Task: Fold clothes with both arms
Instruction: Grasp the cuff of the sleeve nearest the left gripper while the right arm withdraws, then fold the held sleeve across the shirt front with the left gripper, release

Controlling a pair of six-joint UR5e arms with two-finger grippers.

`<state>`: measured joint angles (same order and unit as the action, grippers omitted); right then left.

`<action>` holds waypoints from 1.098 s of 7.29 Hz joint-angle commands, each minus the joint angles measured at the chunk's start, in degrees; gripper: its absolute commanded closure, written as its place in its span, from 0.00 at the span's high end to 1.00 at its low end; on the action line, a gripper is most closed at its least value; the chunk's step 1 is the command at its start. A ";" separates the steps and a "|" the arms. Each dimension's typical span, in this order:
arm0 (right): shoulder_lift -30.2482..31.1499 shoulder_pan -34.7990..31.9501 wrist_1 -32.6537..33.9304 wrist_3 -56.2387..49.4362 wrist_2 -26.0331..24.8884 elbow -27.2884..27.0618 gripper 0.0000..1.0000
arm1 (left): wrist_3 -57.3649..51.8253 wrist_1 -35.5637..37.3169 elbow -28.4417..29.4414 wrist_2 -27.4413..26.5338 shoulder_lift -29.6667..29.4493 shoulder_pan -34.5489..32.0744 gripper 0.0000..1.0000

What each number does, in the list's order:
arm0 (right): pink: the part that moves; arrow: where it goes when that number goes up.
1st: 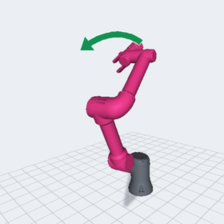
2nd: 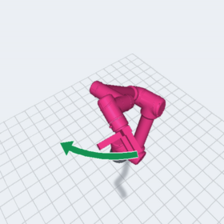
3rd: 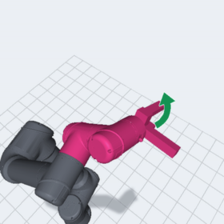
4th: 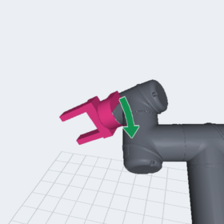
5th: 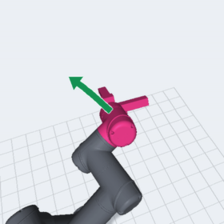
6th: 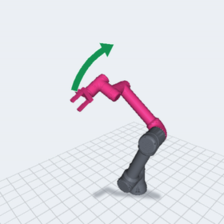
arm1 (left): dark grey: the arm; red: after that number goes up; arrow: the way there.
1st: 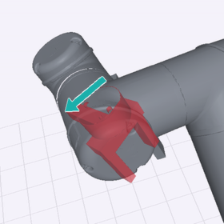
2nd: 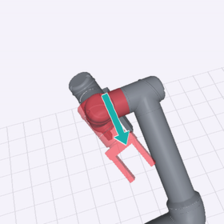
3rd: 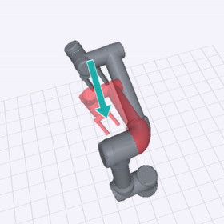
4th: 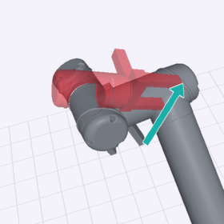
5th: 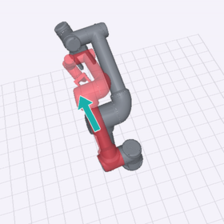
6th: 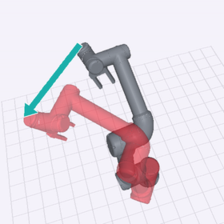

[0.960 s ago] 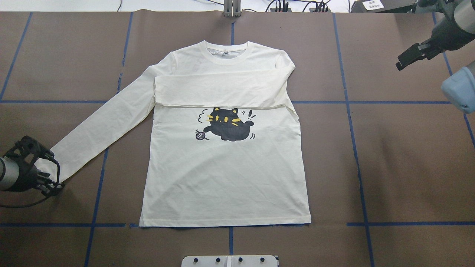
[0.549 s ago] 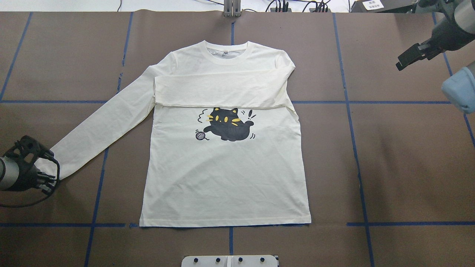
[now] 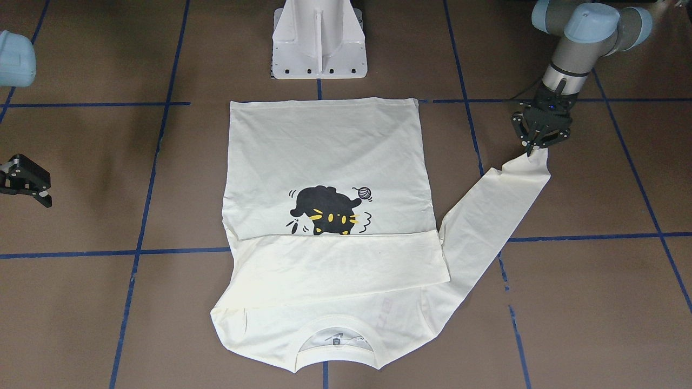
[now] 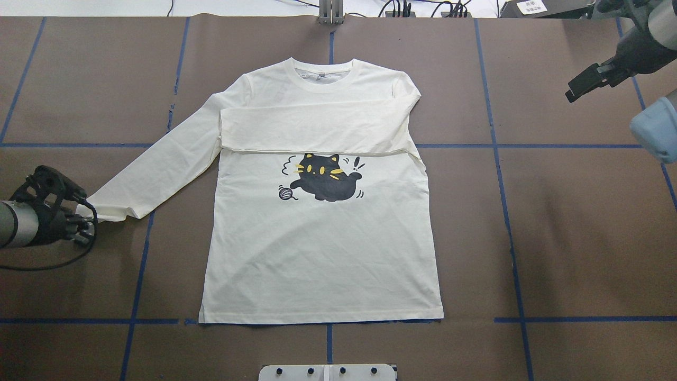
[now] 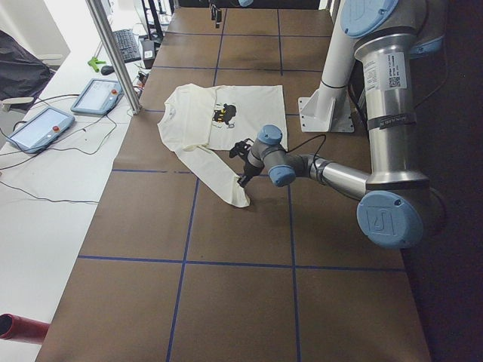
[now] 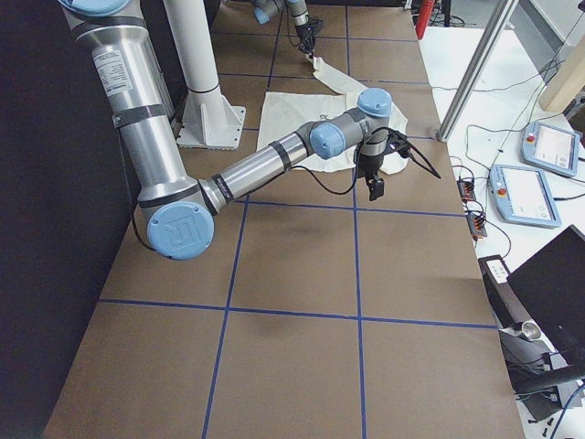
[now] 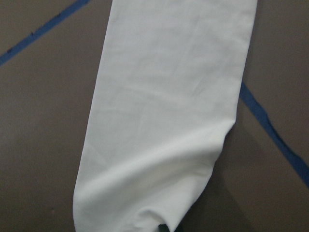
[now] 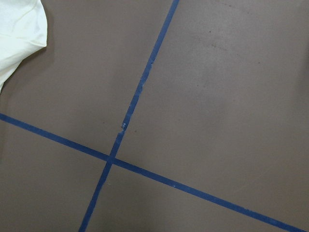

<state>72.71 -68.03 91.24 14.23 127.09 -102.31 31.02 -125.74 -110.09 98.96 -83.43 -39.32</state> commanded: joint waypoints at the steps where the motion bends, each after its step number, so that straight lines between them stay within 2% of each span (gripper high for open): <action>1: 0.06 0.00 -0.10 -0.17 -0.35 0.10 1.00 | -0.26 19.63 0.31 0.79 -18.50 -7.41 0.00; 2: 0.06 0.00 -0.10 -0.17 -0.44 0.01 1.00 | -0.17 29.93 1.27 0.70 -28.27 -9.35 0.00; 3: -0.02 0.00 -0.10 -0.17 -0.44 0.01 1.00 | 0.27 34.99 1.80 0.44 -34.37 -10.68 0.00; 4: -0.02 -0.09 -0.10 -0.17 -0.44 0.01 1.00 | 0.88 37.74 5.20 0.27 -41.04 -10.95 0.00; 5: -0.02 -0.18 -0.10 -0.17 -0.44 0.01 1.00 | 8.54 40.11 11.93 0.00 -50.07 -10.87 0.00; 6: -0.02 -0.26 -0.10 -0.17 -0.44 0.10 1.00 | 15.06 40.14 21.14 -0.17 -59.65 -10.69 0.00; 7: 0.06 -0.53 -0.10 0.09 -0.44 0.10 1.00 | 23.04 39.96 28.54 -4.44 -66.70 -9.56 0.00; 8: 0.50 -0.79 -0.10 0.27 -0.53 0.10 1.00 | 28.60 39.79 32.35 -12.66 -69.82 -2.68 0.00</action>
<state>72.83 -68.50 91.14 14.27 126.63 -102.23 51.57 -85.93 -84.55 94.14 -146.88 -47.72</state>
